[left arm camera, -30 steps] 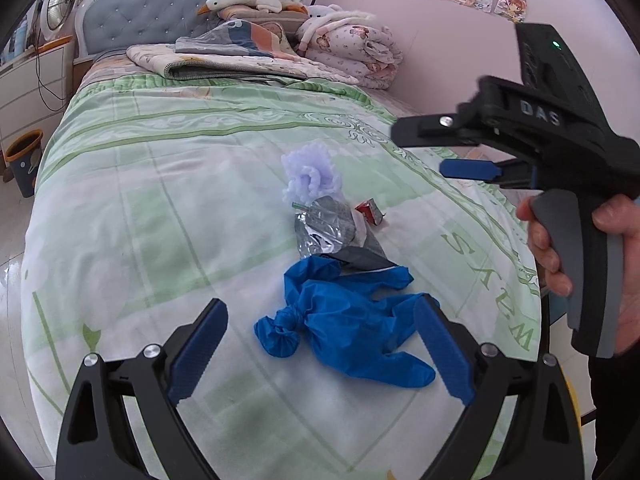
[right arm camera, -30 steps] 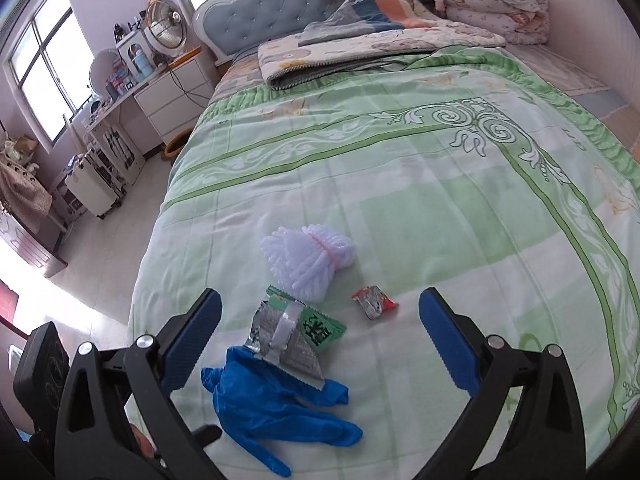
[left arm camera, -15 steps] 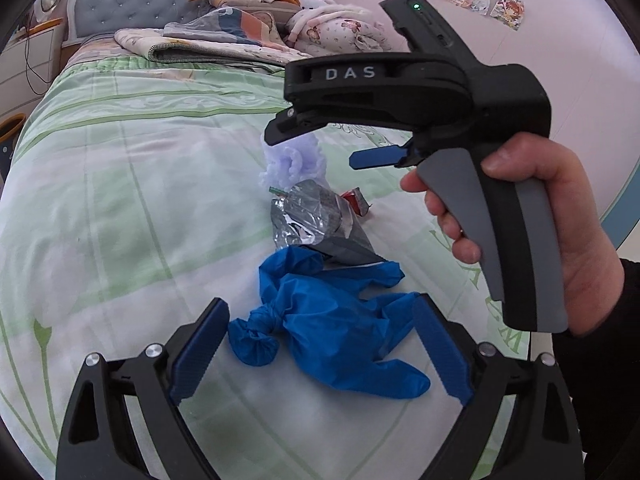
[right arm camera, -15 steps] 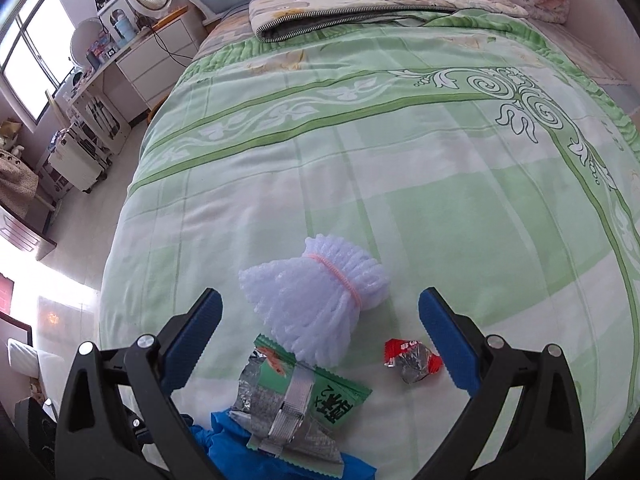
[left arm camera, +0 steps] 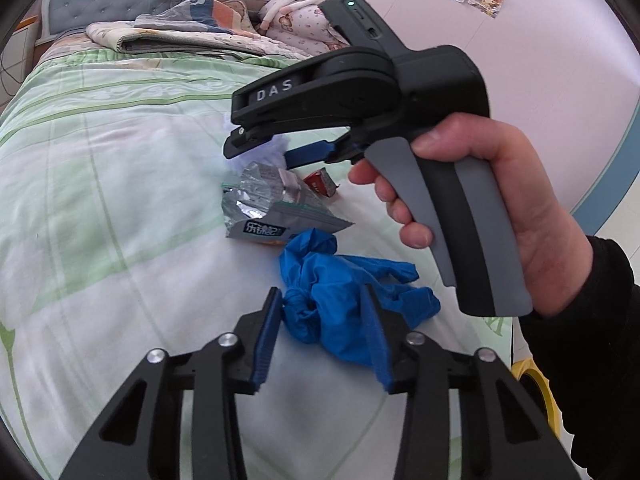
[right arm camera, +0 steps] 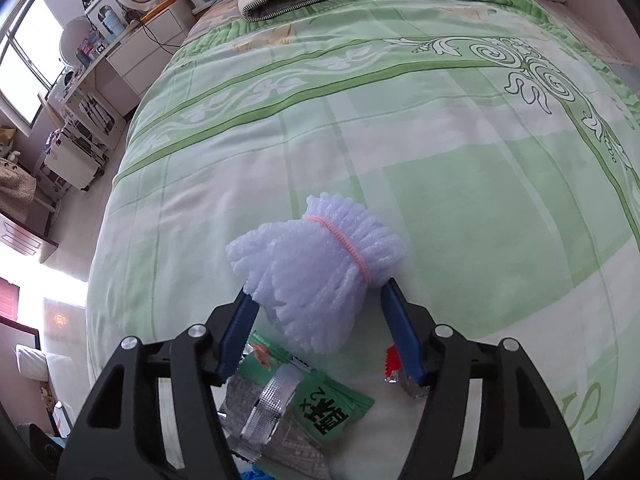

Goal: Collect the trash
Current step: 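Grasp the blue gloves with the left tool while the right tool grasps the white mesh puff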

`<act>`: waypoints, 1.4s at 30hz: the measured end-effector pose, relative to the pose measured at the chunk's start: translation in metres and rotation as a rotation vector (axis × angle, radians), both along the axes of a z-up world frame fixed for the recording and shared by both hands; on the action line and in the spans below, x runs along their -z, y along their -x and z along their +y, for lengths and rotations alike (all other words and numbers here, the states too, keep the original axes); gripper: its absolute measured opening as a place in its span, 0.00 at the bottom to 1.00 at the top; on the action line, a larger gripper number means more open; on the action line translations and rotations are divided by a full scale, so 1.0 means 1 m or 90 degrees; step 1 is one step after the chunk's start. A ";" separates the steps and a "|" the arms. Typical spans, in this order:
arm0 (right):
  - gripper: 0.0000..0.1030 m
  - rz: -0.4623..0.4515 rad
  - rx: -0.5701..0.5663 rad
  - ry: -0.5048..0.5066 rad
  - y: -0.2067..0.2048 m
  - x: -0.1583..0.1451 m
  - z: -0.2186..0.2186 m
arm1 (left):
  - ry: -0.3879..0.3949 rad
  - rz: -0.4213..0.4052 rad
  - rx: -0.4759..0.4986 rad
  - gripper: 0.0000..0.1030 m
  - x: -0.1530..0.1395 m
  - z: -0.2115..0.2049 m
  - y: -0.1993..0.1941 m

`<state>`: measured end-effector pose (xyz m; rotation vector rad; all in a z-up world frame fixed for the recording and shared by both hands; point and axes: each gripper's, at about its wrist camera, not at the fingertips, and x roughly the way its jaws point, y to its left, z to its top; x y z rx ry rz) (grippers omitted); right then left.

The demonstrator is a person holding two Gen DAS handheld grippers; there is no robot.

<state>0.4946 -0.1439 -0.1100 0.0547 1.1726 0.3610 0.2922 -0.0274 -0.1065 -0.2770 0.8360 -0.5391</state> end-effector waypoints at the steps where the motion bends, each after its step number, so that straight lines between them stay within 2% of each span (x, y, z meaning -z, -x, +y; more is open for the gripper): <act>1: 0.53 -0.002 0.003 -0.001 0.000 0.000 0.000 | -0.001 -0.003 0.003 0.32 -0.001 -0.001 0.001; 9: 0.46 -0.029 0.005 -0.018 0.004 -0.014 -0.001 | 0.007 -0.020 0.024 0.16 -0.007 -0.002 0.010; 13: 0.45 -0.045 -0.004 -0.034 0.009 -0.022 -0.002 | 0.008 -0.023 0.023 0.15 -0.009 0.002 0.014; 15: 0.45 -0.049 -0.006 -0.040 0.013 -0.026 -0.003 | 0.001 -0.021 0.024 0.07 -0.009 0.002 0.014; 20: 0.45 -0.048 -0.006 -0.051 0.022 -0.029 -0.005 | -0.023 -0.020 0.026 0.06 -0.008 -0.003 0.014; 24: 0.45 -0.058 -0.008 -0.051 0.029 -0.035 -0.008 | -0.023 -0.024 0.027 0.05 -0.011 -0.002 0.019; 29: 0.45 -0.079 -0.007 -0.056 0.040 -0.047 -0.016 | -0.016 -0.034 0.027 0.01 -0.018 0.000 0.020; 37: 0.44 -0.109 -0.004 -0.070 0.059 -0.065 -0.033 | -0.026 -0.045 0.026 0.00 -0.027 0.000 0.023; 38: 0.44 -0.118 -0.005 -0.072 0.063 -0.068 -0.035 | -0.026 -0.039 0.029 0.01 -0.027 -0.001 0.021; 40: 0.44 -0.124 -0.009 -0.084 0.067 -0.074 -0.039 | -0.029 -0.023 0.025 0.09 -0.026 -0.001 0.018; 42: 0.44 -0.129 -0.008 -0.096 0.071 -0.079 -0.043 | -0.033 -0.018 0.019 0.44 -0.027 -0.002 0.017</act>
